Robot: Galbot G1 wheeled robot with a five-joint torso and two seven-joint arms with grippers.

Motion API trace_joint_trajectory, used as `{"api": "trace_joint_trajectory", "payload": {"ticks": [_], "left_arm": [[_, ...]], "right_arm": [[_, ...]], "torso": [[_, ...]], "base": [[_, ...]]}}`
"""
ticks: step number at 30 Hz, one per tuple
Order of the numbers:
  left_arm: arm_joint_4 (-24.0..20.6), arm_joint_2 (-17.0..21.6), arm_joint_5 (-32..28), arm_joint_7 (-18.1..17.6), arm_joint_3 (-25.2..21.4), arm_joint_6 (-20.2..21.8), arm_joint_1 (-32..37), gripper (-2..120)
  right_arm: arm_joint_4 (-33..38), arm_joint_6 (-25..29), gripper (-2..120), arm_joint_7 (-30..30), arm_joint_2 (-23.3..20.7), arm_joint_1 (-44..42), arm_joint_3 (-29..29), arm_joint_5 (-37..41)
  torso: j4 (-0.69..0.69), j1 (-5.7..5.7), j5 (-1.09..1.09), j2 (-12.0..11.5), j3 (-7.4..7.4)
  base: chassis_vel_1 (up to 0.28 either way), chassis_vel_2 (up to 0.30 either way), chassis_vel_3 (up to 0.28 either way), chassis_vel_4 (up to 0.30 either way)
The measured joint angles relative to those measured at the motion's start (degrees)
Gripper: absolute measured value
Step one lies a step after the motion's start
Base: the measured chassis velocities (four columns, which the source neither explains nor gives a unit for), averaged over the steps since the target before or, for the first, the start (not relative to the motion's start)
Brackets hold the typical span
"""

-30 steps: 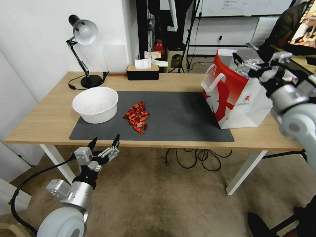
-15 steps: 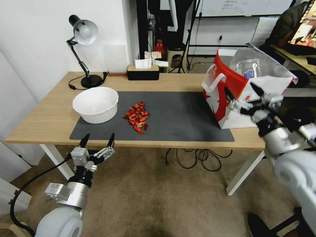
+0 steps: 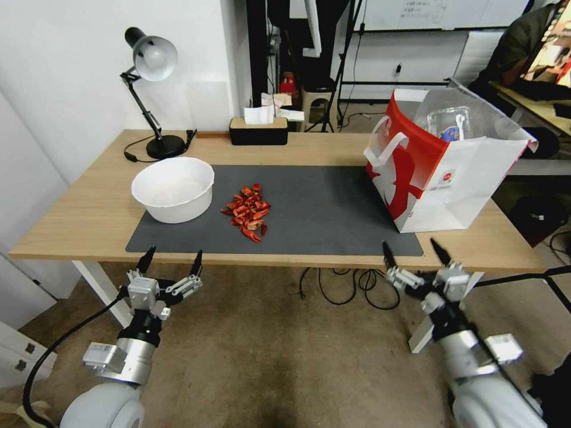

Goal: Close the disposable takeout box, then place it into the delivery bag.

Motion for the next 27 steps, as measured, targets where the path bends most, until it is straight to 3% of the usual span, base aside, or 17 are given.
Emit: {"api": "trace_joint_trajectory", "payload": {"ticks": [8, 27], "left_arm": [[0.7, -0.4, 0.5, 0.9, -0.2, 0.2, 1.4, 100], [3.5, -1.0, -0.3, 2.6, 0.0, -1.4, 3.2, 100]], "right_arm": [[-2.6, 1.2, 100, 2.0, 7.1, -1.8, -3.4, -5.0], [-2.3, 1.0, 100, 2.5, 8.1, -1.6, -4.7, -5.4]], "torso": [[0.00, 0.00, 0.01, 0.0, 0.01], [0.00, 0.00, 0.00, 0.0, 0.01]], "base": [[0.000, 0.000, 0.000, 0.000], [0.000, 0.000, 0.000, 0.000]]}}
